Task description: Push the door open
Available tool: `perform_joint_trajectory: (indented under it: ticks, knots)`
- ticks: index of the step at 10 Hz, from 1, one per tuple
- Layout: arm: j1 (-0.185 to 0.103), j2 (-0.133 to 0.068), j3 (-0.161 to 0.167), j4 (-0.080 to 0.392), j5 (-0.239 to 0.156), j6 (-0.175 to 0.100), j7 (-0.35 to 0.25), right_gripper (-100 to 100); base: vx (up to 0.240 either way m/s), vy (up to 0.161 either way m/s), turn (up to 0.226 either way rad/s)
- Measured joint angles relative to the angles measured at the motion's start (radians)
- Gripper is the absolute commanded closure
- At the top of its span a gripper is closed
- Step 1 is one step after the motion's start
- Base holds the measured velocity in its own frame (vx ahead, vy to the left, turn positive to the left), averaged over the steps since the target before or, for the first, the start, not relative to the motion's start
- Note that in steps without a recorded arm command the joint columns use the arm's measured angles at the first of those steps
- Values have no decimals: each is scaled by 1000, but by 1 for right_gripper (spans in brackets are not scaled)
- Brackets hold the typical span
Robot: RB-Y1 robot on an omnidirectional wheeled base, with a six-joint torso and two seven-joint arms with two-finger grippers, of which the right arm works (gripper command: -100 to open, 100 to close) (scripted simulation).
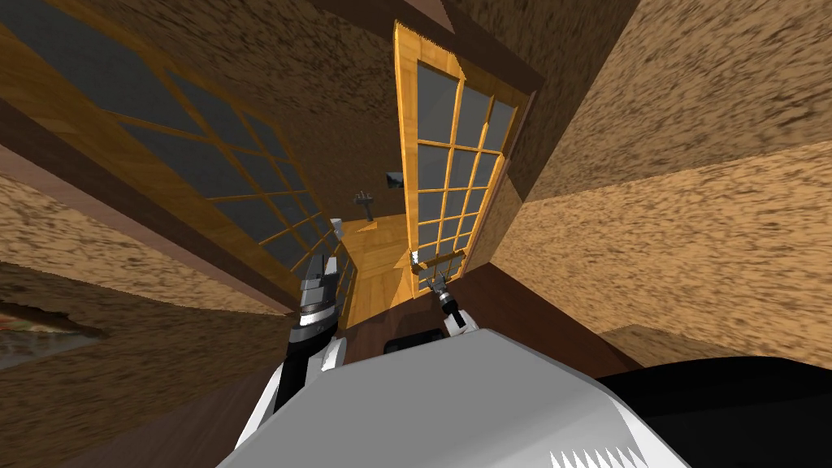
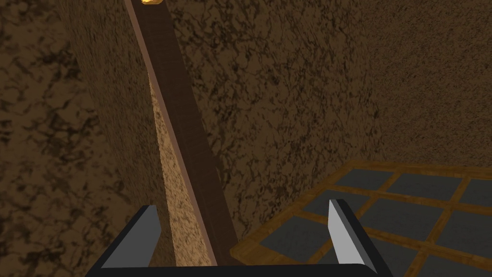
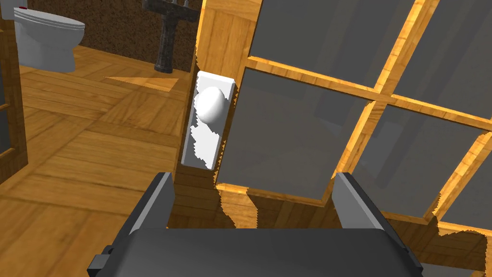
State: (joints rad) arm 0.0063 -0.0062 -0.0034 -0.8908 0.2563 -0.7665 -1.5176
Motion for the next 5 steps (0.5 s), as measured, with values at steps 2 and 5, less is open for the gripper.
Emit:
perform_joint_trajectory:
  ticks: [2, 5]
  knots:
    - [-10, 9, 1, 30, 5, -7, -42, -100, 94, 14, 9]
    - [-25, 20, 1, 79, 12, -22, -100, -100, 83, 4, 10]
